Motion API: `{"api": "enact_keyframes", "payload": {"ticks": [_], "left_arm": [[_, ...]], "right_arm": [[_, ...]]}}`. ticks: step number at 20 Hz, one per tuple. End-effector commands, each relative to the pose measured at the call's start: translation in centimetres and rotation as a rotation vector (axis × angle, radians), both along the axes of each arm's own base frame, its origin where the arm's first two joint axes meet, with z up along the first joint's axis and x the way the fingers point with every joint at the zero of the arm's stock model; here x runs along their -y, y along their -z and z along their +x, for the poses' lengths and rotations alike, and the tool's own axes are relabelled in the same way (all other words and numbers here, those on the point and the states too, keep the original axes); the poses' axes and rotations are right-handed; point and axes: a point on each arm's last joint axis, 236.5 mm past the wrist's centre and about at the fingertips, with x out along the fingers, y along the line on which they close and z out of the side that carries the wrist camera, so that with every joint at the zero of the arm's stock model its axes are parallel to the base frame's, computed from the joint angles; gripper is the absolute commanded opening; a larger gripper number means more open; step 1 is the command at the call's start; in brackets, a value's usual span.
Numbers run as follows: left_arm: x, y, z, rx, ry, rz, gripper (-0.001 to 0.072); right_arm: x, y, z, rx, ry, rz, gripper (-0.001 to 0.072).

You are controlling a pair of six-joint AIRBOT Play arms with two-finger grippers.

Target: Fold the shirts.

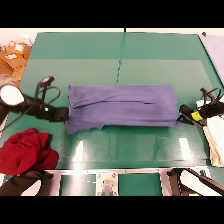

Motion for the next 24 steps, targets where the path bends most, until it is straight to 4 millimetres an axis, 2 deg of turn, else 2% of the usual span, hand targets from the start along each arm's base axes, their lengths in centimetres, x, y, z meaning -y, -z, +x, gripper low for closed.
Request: {"api": "enact_keyframes", "payload": {"ticks": [1, 3, 5, 9, 14, 15, 16, 17, 18, 20, 21, 23, 24], "left_arm": [[0.3, -2.1, 5.2, 0.095, 0.021, 0.012, 0.0022], [0.3, -1.7, 8.5, 0.095, 0.029, 0.038, 0.0022], [0.7, -1.3, 12.0, 0.113, 0.036, 0.042, 0.0022], [1.5, 1.2, 17.3, 0.094, 0.054, 0.051, 0.0022], [2.1, 4.5, 22.9, 0.146, 0.037, 0.05, 0.0026], [2.1, 4.6, 24.2, 0.182, 0.023, 0.049, 0.0178], [1.6, 4.2, 25.9, 0.247, -0.017, 0.049, 0.0493], [0.9, 3.3, 27.4, 0.294, -0.088, 0.031, 0.052], [0.1, 2.3, 28.3, 0.307, -0.147, 0.011, 0.0521], [-1.8, 1.2, 27.6, 0.257, -0.156, 0.015, 0.0521], [-2.5, 0.8, 26.8, 0.218, -0.147, 0.019, 0.0521], [-3.2, 0.6, 25.0, 0.138, -0.122, 0.027, 0.052], [-3.1, 0.8, 24.2, 0.102, -0.106, 0.031, 0.052]], "right_arm": [[-0.1, -4.0, 5.5, 0.192, 0.03, 0.032, 0.0019], [0.1, -4.9, 8.0, 0.247, 0.044, 0.047, 0.0019], [0.0, -4.6, 10.3, 0.268, 0.022, 0.047, 0.0019], [-0.6, -2.0, 15.8, 0.316, 0.002, 0.034, 0.002], [-0.4, 1.9, 21.0, 0.295, 0.01, 0.066, 0.0037], [-0.1, 2.1, 22.2, 0.317, 0.023, 0.069, 0.0155], [0.6, 1.7, 23.7, 0.355, 0.035, 0.053, 0.0307], [1.4, 0.7, 25.0, 0.391, 0.042, 0.04, 0.0339], [2.3, -0.6, 25.6, 0.414, 0.037, 0.032, 0.0339], [4.2, -2.7, 25.1, 0.419, -0.027, 0.009, 0.0354], [5.1, -3.0, 24.1, 0.39, -0.056, 0.009, 0.0413], [6.3, -1.8, 21.6, 0.315, -0.088, 0.036, 0.0505], [6.7, -0.8, 20.6, 0.278, -0.099, 0.054, 0.0512]]}}
